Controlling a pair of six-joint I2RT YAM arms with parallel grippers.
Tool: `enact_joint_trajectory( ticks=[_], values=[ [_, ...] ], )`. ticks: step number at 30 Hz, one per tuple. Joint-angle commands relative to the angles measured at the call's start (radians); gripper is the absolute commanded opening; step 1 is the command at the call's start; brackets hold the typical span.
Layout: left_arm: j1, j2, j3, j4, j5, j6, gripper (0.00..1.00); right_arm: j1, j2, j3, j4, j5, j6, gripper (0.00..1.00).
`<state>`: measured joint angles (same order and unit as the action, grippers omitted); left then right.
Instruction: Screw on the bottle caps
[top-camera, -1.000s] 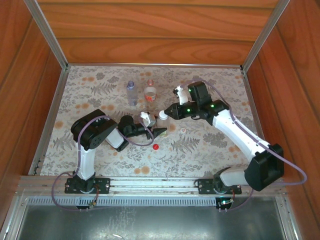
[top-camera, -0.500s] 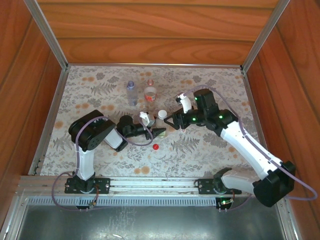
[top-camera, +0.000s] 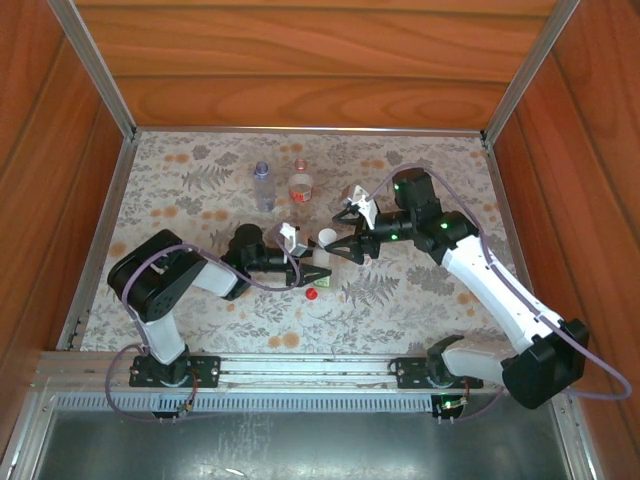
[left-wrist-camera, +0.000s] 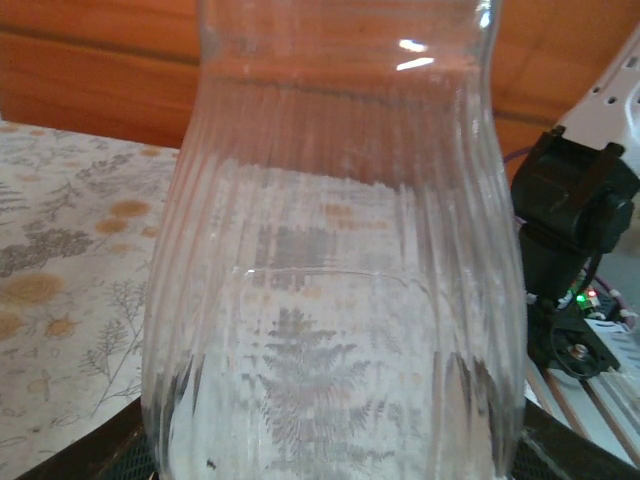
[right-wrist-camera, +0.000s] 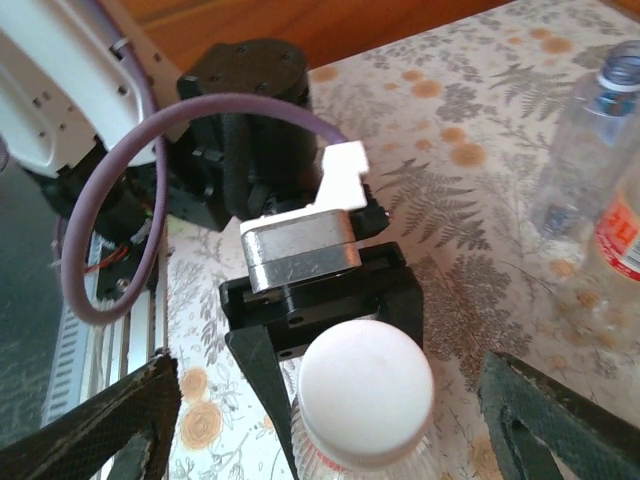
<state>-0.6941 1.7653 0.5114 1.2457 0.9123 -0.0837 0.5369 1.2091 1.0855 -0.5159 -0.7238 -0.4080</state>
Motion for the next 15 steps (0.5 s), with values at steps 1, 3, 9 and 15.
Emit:
enact_joint_trajectory(
  ticks=[1,3,9,15],
  values=[
    [0.002,-0.039,0.009,-0.025,0.069,-0.008,0.6,0.009,0.036,0.044,-0.112,-0.06,-0.118,0.8],
    [0.003,-0.055,0.009,-0.028,0.072,-0.01,0.6,0.012,0.053,0.058,-0.124,-0.048,-0.128,0.76],
    [0.003,-0.094,0.007,-0.049,0.083,-0.011,0.6,0.023,0.087,0.073,-0.129,-0.056,-0.14,0.63],
    [0.002,-0.087,0.01,-0.076,0.083,-0.001,0.6,0.038,0.103,0.081,-0.114,-0.058,-0.132,0.57]
  ],
)
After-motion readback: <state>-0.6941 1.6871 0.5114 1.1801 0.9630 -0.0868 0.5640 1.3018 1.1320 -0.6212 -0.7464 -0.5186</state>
